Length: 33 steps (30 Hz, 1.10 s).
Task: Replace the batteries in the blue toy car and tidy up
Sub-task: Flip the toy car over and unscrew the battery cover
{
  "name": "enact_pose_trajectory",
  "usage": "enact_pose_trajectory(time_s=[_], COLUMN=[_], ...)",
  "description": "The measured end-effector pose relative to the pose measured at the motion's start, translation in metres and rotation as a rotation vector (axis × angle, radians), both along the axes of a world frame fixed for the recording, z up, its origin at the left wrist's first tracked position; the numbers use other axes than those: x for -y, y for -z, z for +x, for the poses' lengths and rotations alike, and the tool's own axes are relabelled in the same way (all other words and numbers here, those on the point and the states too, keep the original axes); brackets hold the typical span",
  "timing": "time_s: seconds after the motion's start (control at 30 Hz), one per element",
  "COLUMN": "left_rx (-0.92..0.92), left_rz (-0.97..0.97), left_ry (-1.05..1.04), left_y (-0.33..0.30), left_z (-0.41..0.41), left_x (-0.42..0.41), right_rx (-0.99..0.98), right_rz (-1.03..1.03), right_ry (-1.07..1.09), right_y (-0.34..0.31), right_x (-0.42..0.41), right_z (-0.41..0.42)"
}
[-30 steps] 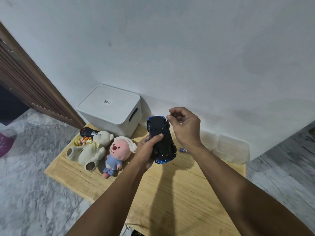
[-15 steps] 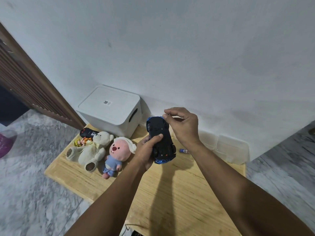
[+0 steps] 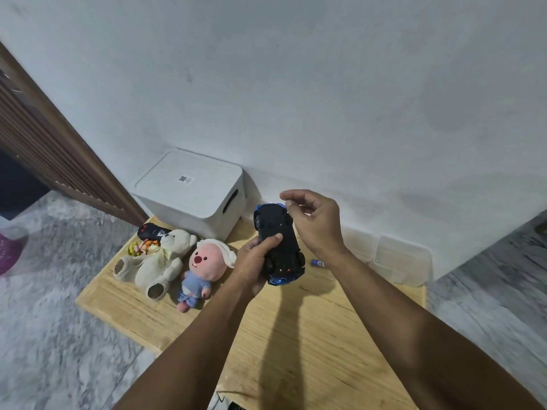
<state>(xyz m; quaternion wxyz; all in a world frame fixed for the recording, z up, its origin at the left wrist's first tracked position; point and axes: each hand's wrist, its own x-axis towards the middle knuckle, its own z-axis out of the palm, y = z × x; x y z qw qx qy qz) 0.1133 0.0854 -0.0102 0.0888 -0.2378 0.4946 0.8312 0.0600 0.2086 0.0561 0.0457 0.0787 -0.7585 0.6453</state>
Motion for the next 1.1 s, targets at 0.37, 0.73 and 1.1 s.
enact_pose_trajectory(time_s=[0.37,0.73,1.1], left_rx=[0.017,0.018,0.008], left_rz=[0.000,-0.014,0.001], left_ry=[-0.001,0.021,0.015], left_y=[-0.0013,0.0032,-0.0022], left_z=[0.0020,0.0027,0.0030], left_x=[0.0022,0.0015,0.0024], right_rx=[0.005,-0.010,0.004], right_rz=[-0.002,0.001,-0.063], right_ry=[-0.029,0.017,0.009], right_y=[0.0020,0.0013,-0.0007], right_x=[-0.0036,-0.0005,0.0000], right_z=[-0.0081,-0.0074,-0.0081])
